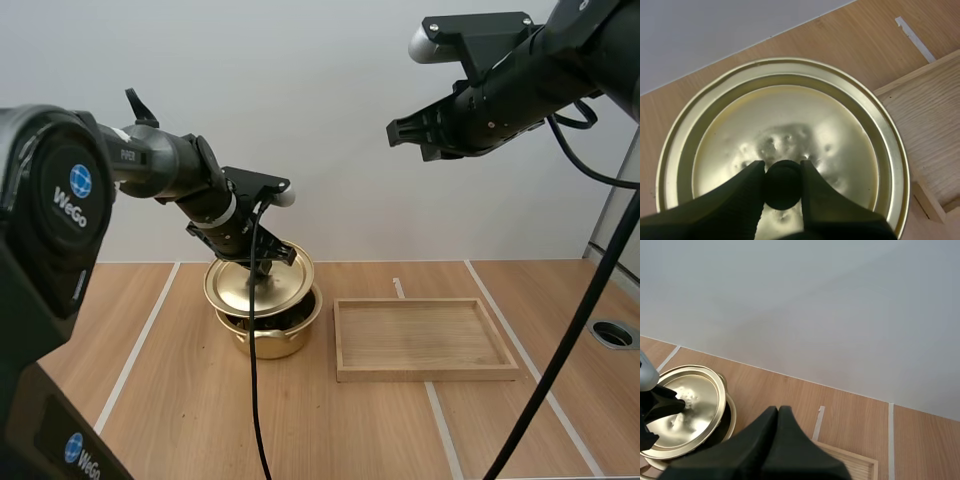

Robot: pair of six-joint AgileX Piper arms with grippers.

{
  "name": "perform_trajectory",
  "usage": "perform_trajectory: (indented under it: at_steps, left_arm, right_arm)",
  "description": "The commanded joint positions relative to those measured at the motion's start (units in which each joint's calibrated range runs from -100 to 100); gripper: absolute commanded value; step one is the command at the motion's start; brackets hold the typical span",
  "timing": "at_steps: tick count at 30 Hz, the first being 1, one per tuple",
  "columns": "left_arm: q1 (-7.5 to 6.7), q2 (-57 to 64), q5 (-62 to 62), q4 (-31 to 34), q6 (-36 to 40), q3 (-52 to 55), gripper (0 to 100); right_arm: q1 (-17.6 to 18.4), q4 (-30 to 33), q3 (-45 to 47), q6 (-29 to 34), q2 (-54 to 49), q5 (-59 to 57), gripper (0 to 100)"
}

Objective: Open the pot, put the grape inside, and close it

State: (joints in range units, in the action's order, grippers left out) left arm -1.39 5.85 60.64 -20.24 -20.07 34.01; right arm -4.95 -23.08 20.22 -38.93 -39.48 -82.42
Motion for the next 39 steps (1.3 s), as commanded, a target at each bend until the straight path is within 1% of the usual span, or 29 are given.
perform_trajectory:
  at_steps: [1,3,10,16,23,39]
  left_arm:
    - [-0.02,-0.12,-0.98,-2.89,-1.32,0.14,0]
    - [-0.02,-0.24,-0.98,-4.01,-1.98,0.14,0]
    - [-0.02,-0.22,-0.18,-4.12,-1.98,0.14,0]
    - [-0.02,-2.36,2.41,-3.87,-1.98,0.14,0]
    - [-0.02,-5.94,2.27,-3.75,-1.98,0.14,0]
    - [-0.02,-6.08,-0.33,-3.04,-1.98,0.14,0]
  right_arm:
    - [-0.22,-0.58,0.14,-0.52,-0.75,1.16,0]
    - [-0.22,-0.58,0.14,-0.62,-0.75,1.17,0]
    - [-0.22,-0.71,0.14,-1.4,-0.75,1.17,0]
    - [-0.22,-2.66,0.14,-1.6,-0.75,1.17,0]
    - [-0.22,-2.94,0.14,-1.6,-0.75,1.17,0]
    - [-0.22,-3.09,0.14,-1.6,-0.75,-0.08,0]
